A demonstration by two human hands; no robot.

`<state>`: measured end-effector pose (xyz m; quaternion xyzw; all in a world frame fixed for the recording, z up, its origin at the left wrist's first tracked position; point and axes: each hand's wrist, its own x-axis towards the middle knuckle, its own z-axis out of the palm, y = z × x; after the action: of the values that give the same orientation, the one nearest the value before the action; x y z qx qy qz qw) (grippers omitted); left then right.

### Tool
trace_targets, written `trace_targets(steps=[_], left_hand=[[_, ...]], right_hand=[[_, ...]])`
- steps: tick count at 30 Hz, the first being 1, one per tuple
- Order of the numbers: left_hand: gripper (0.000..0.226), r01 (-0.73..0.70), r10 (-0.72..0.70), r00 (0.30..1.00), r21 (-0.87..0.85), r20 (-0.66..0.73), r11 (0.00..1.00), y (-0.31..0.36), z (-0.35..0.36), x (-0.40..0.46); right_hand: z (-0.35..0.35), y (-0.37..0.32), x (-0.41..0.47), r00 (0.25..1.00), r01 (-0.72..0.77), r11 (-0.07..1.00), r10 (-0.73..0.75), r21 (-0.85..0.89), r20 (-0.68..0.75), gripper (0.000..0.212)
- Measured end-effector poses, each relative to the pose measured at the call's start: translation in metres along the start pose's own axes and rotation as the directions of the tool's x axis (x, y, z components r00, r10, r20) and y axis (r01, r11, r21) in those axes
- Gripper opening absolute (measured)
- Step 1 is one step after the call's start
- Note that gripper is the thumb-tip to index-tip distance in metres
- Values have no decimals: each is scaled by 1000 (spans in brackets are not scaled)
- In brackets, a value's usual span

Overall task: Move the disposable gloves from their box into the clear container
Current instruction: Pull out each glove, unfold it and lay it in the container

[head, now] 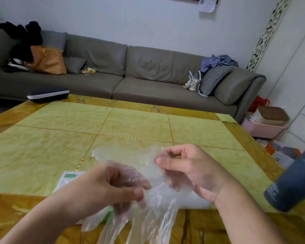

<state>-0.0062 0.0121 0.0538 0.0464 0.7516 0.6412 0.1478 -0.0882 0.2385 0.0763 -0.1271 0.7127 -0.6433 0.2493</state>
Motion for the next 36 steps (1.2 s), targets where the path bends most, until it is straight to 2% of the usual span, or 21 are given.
trace_targets(steps=[2, 4, 6, 7, 9, 10, 11, 12, 13, 14, 16, 18, 21, 24, 26, 30, 33, 36], left_hand=[[12, 19, -17, 998, 28, -59, 999, -2, -4, 3], [13, 12, -24, 963, -45, -268, 999, -3, -12, 7], [18, -53, -32, 870, -158, -491, 986, 0, -20, 11], [20, -91, 2, 806, -122, -592, 988, 3, -21, 12], [13, -135, 214, 644, 166, -735, 977, 12, -14, 16], [12, -176, 360, 587, 320, -725, 931, 20, -5, 18], [12, -226, 486, 575, 443, -659, 868, 31, 9, 21], [12, -259, 569, 607, 539, -555, 802, 40, 23, 27], [13, -251, 591, 678, 619, -436, 744, 47, 36, 37], [15, -207, 549, 773, 692, -317, 692, 50, 48, 50], [21, -82, 352, 922, 808, -160, 583, 40, 64, 81], [24, 30, 141, 983, 865, -116, 501, 18, 72, 110], [27, 110, -72, 994, 873, -86, 475, 0, 76, 129], [30, 118, -160, 986, 869, -45, 481, -3, 74, 137], [38, 99, -211, 977, 878, 3, 468, -5, 73, 142], [53, 108, -307, 951, 899, 31, 424, -13, 74, 151], [53, 132, -354, 934, 880, 43, 457, -20, 73, 155], [50, 112, -347, 936, 880, 63, 461, -21, 73, 155]], right_hand=[[-8, 2, 2, 987, 29, 1000, -30, -7, -159, 18], [-22, 3, 5, 941, 65, 998, -62, 0, -333, 9], [-41, 7, 8, 880, 88, 996, -67, 22, -470, 18], [-49, 10, 10, 852, 82, 996, -58, 23, -520, 21], [-61, 21, 14, 822, 40, 999, -32, 2, -568, 23], [-62, 26, 18, 819, 20, 1000, -25, -15, -573, 23], [-63, 31, 20, 818, -1, 999, -26, -46, -575, 23], [-63, 34, 21, 820, -26, 994, -39, -104, -571, 22], [-62, 36, 22, 826, -52, 983, -58, -178, -561, 21], [-62, 38, 21, 831, -77, 965, -76, -249, -551, 20], [-61, 42, 20, 835, -123, 915, -113, -384, -538, 17], [-63, 48, 22, 826, -175, 840, -158, -514, -541, 18], [-68, 58, 27, 801, -250, 671, -262, -698, -539, 31], [-69, 58, 27, 794, -318, 468, -344, -824, -502, 24], [-70, 54, 27, 809, -343, 393, -338, -853, -481, 22], [-71, 50, 27, 843, -382, 327, -259, -865, -471, 23], [-70, 48, 25, 843, -404, 326, -230, -855, -486, 26], [-67, 40, 20, 843, -430, 312, -198, -847, -501, 18]])
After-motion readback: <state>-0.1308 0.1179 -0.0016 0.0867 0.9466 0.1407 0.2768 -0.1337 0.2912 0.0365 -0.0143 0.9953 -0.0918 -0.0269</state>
